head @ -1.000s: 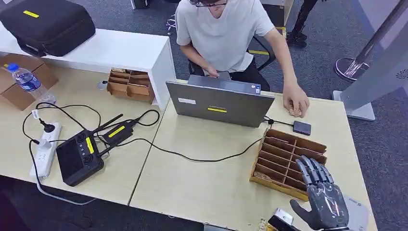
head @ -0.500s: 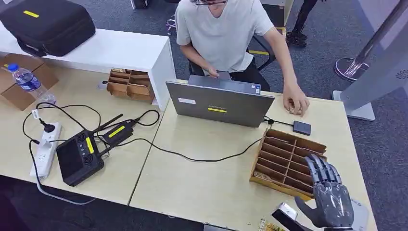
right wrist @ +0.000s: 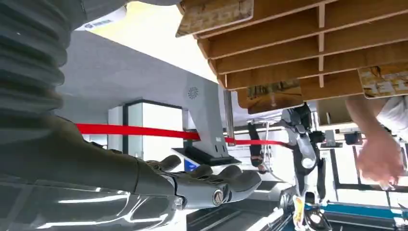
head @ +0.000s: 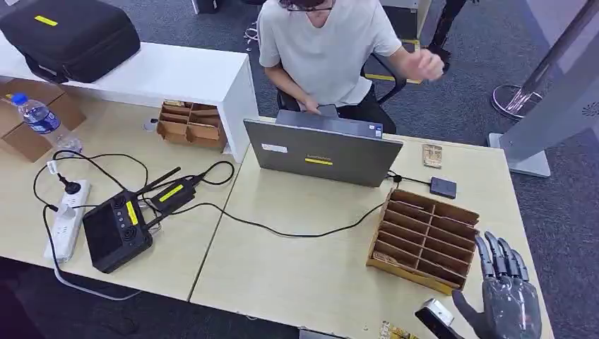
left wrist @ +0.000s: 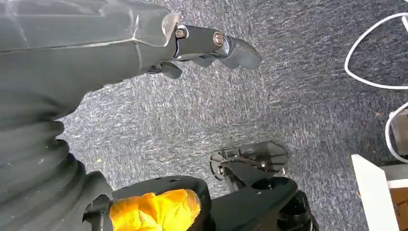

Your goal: Pass the card to the sensor for recognition and then transmit it.

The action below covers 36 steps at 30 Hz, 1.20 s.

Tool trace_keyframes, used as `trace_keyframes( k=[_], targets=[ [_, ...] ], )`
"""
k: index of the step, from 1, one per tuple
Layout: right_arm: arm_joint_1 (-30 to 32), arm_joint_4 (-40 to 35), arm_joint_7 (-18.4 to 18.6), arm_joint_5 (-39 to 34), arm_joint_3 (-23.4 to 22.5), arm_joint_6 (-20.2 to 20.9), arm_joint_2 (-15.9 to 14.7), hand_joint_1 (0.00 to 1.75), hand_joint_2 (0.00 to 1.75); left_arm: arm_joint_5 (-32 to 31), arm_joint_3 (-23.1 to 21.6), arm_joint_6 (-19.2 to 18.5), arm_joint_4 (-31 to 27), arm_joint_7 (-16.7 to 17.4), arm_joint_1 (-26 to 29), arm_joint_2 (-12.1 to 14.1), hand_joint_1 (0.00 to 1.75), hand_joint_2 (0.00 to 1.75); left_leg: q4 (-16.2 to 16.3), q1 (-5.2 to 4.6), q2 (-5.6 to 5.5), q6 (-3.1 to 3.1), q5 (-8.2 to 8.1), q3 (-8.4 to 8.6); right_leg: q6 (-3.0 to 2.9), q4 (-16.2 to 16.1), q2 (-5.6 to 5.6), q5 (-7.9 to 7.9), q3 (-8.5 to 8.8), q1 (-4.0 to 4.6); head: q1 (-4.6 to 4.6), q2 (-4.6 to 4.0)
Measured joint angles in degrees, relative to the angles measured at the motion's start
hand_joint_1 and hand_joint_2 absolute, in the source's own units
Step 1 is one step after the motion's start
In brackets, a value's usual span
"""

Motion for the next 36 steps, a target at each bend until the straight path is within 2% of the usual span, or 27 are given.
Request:
trace_keyframes(
  k=[19,36],
  targets=[
    [0.77,2.9,-0.59,-1.4,-0.44,0.09,2.49,0.0,1.75,-0.26,0.0,0.09,0.0,0.02,-0.02,0.0,0.0,1.75,0.0,0.0,0.01,0.0,0.0,0.0,0.0,0.0,0.01,0.0,0.0,0.0,0.0,0.0],
    [0.75,4.35,-0.83,-2.4,-0.44,0.11,2.93,0.0,1.75,-0.42,0.0,0.11,0.0,0.13,-0.02,0.0,0.0,1.75,0.0,0.0,0.01,0.0,0.0,0.0,0.0,0.0,0.01,0.0,0.0,0.0,0.0,0.0]
  ],
)
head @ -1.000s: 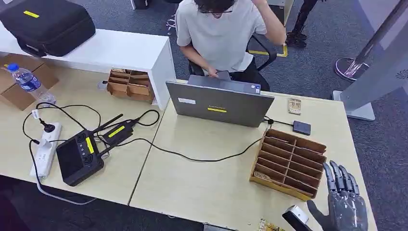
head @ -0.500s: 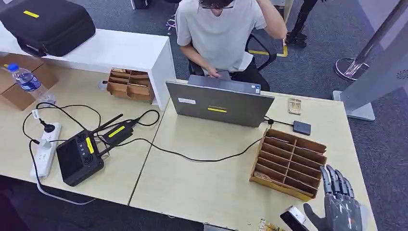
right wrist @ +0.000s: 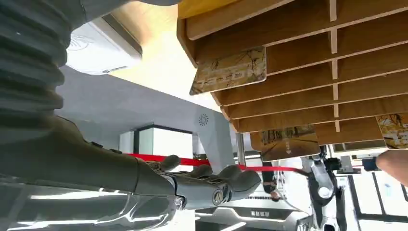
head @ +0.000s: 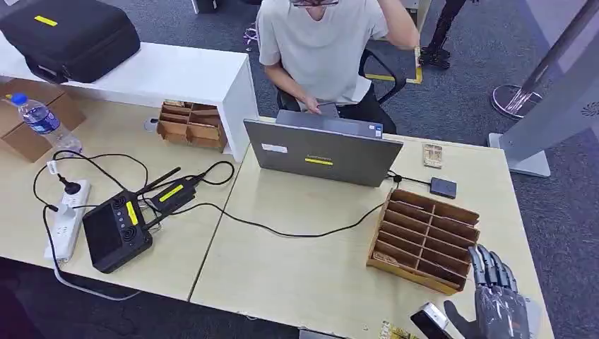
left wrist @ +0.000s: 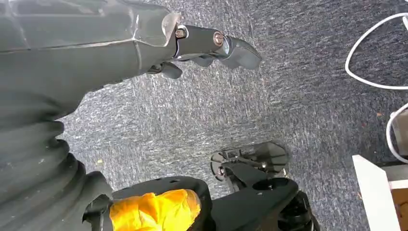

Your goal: Pass the card to the sensor for recognition and then transmit it.

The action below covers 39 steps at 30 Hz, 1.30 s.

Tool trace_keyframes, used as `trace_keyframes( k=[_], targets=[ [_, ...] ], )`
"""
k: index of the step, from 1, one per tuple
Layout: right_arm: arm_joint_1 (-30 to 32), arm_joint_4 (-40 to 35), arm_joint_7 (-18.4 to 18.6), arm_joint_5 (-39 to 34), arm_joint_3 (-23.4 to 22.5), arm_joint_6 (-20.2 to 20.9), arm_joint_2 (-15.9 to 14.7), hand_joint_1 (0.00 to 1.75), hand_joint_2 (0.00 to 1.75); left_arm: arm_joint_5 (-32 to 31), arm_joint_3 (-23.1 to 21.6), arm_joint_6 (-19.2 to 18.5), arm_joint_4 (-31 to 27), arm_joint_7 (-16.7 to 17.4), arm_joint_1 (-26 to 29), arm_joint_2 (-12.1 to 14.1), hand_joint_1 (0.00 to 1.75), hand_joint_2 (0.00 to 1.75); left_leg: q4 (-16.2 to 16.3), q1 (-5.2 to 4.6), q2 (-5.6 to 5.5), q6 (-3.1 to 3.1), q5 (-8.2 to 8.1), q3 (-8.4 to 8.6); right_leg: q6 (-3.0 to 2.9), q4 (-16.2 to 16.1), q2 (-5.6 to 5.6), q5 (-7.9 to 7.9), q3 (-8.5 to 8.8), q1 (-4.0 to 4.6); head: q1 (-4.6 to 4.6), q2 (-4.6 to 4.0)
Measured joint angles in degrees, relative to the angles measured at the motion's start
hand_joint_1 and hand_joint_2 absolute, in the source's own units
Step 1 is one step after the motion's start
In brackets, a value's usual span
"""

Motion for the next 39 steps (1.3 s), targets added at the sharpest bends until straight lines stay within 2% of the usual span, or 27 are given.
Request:
trace_keyframes(
  k=[13,33,34,39],
  targets=[
    [-1.66,2.9,-1.03,-1.25,0.46,0.13,1.66,0.0,1.75,-0.52,0.0,0.0,0.0,0.0,-0.02,-0.02,0.0,1.75,0.0,0.01,0.0,0.0,0.0,0.0,0.0,0.0,0.0,0.0,0.0,0.0,0.0,0.0],
    [-2.97,5.51,-1.16,-2.64,1.68,0.83,2.18,0.0,1.75,-0.52,0.0,-0.11,0.0,0.0,-0.02,0.0,0.0,1.75,0.0,0.0,0.0,0.0,0.0,0.0,0.0,0.0,0.0,0.0,0.01,0.0,0.0,0.0],
    [-3.08,5.64,-1.16,-2.78,1.75,0.83,2.23,1.75,1.75,-0.5,0.0,-0.11,0.0,0.0,-0.03,0.0,0.0,1.75,0.0,0.0,0.0,0.0,0.0,0.0,0.0,0.0,0.0,0.0,0.01,0.0,0.0,0.0],
    [-3.66,6.21,-1.75,-3.65,2.16,0.85,2.64,1.75,1.75,-0.44,0.0,-0.11,0.0,0.39,-0.03,0.0,0.0,1.75,0.0,0.0,-0.01,0.0,0.0,-0.01,0.0,0.0,-0.01,0.0,0.0,0.0,0.0,0.0]
  ],
)
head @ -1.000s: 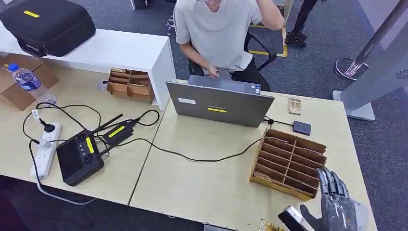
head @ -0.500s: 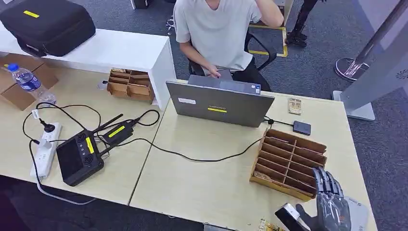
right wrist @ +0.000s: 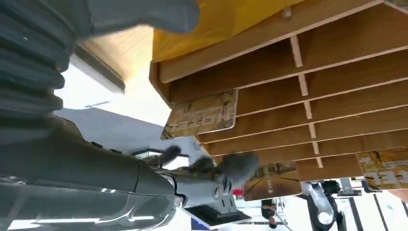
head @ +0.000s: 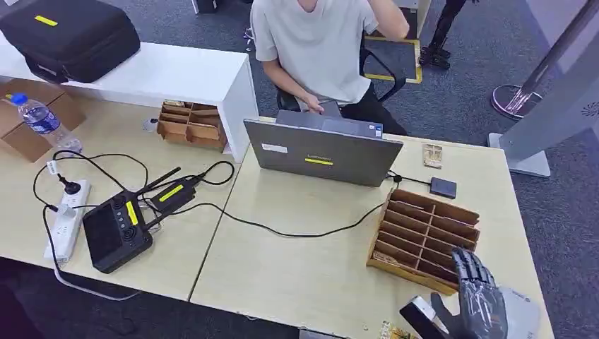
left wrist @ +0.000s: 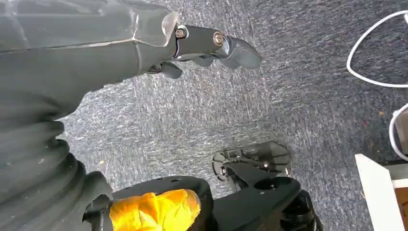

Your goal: Pass the card to the sensor for recognition and then transmit it.

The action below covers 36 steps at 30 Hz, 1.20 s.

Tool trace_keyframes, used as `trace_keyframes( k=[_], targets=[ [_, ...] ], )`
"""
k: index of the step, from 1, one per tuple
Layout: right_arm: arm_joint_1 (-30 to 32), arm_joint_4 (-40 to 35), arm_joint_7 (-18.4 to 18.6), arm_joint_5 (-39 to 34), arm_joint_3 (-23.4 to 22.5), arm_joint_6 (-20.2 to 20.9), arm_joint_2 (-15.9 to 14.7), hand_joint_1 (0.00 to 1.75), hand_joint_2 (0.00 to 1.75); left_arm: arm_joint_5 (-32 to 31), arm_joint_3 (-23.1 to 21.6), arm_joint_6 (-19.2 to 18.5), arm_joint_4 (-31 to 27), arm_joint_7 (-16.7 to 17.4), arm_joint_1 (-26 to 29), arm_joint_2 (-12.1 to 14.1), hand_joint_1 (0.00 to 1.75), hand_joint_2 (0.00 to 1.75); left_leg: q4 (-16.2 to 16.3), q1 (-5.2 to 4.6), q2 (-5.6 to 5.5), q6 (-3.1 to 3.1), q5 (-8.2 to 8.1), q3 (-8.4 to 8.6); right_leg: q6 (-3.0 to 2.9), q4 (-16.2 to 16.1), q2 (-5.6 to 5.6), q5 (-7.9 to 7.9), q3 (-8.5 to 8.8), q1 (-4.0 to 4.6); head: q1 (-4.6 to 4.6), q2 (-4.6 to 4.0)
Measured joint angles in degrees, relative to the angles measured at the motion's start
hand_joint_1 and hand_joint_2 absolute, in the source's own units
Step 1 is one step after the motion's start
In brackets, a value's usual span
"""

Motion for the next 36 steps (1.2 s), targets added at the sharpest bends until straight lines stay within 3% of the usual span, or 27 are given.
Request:
trace_keyframes(
  k=[24,36],
  targets=[
    [-1.4,1.38,-0.59,-0.81,0.61,-0.28,0.33,1.75,1.75,-0.09,0.0,-0.44,0.0,-0.07,-0.03,0.0,0.0,1.75,0.0,0.0,0.01,0.0,0.0,0.01,0.0,0.0,0.0,0.0,0.01,0.0,0.02,0.0],
    [-1.69,1.75,-0.79,-0.59,0.87,-0.46,0.35,1.75,1.75,-0.44,0.0,0.61,0.0,-1.9,-0.21,0.0,0.0,1.75,0.0,0.0,0.02,0.0,0.0,0.04,0.0,0.0,0.01,0.0,0.02,0.0,0.0,0.0]
  ],
)
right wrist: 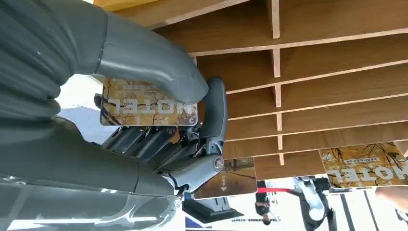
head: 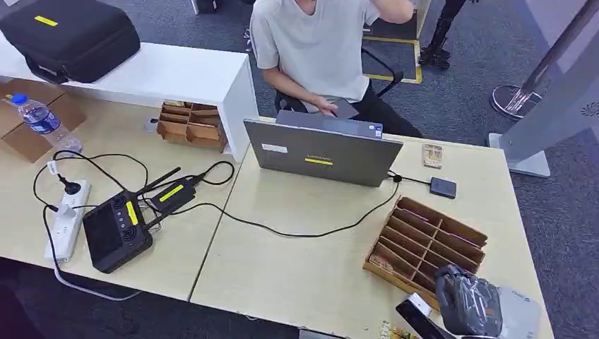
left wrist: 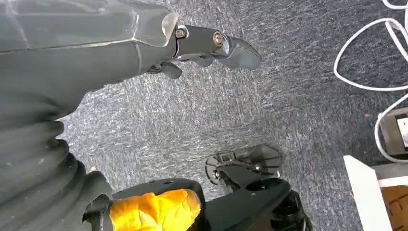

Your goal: Pass the card to the sensor for recognition and then transmit it.

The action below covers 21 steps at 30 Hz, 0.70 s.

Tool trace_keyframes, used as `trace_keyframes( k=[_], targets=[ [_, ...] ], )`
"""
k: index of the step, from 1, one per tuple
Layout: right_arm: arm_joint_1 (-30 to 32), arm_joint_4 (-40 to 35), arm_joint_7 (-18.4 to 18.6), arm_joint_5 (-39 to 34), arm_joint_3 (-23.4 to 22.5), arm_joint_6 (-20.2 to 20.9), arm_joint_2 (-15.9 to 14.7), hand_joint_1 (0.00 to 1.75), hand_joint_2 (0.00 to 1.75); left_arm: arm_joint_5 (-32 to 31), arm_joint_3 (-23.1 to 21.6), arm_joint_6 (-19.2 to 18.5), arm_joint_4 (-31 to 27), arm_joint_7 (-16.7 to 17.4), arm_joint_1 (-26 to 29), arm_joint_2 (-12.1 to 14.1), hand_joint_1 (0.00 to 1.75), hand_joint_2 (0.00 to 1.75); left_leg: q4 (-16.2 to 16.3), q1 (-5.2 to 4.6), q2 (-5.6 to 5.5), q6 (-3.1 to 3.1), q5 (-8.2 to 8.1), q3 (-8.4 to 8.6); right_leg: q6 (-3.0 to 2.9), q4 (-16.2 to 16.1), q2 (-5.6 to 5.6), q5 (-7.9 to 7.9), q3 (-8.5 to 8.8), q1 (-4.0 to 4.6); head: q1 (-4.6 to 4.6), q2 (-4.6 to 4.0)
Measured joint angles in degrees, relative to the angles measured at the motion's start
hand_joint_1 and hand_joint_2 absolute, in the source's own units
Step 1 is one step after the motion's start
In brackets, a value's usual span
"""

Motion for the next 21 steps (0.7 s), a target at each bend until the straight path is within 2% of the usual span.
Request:
trace_keyframes(
  k=[4,8,16,19,21],
  targets=[
    [-0.04,-0.88,-0.18,0.51,0.07,-0.15,-0.02,1.75,1.75,-0.11,0.0,0.0,0.0,0.22,0.01,0.0,0.0,1.75,0.0,-0.01,0.0,0.0,0.0,-0.02,0.0,0.0,0.0,0.0,0.0,-0.01,0.02,0.0],
    [-1.38,-6.37,-0.94,-0.9,0.09,1.71,-0.09,1.75,1.75,-0.24,-0.02,-0.13,0.0,0.22,0.01,0.02,0.0,1.75,0.0,0.0,0.04,0.0,0.0,-0.02,0.0,0.01,0.02,0.01,0.0,0.0,0.02,0.0],
    [-10.47,-13.46,-1.53,-1.61,0.04,4.89,-1.9,1.75,1.75,-0.72,-0.11,-0.48,0.0,0.02,0.0,0.02,0.0,1.75,0.01,-0.01,0.03,0.03,0.03,0.0,-0.01,0.02,0.04,0.02,0.0,-0.01,0.02,0.0],
    [-13.14,-14.67,-1.62,-1.72,0.11,5.16,-2.3,1.75,1.75,-0.07,-0.11,-1.05,0.0,-1.58,-0.03,0.02,0.0,1.75,0.01,-0.01,0.02,0.03,0.03,0.0,-0.01,0.02,0.03,0.02,0.0,-0.01,0.0,0.0],
    [-14.64,-15.08,-1.64,-1.81,0.17,5.33,-2.51,1.75,1.75,0.5,-0.11,-0.05,0.0,-1.77,-0.09,-0.28,0.0,1.75,0.01,-0.01,0.02,0.03,0.03,0.0,-0.01,0.02,0.03,0.02,0.0,0.0,0.0,0.0]
  ],
)
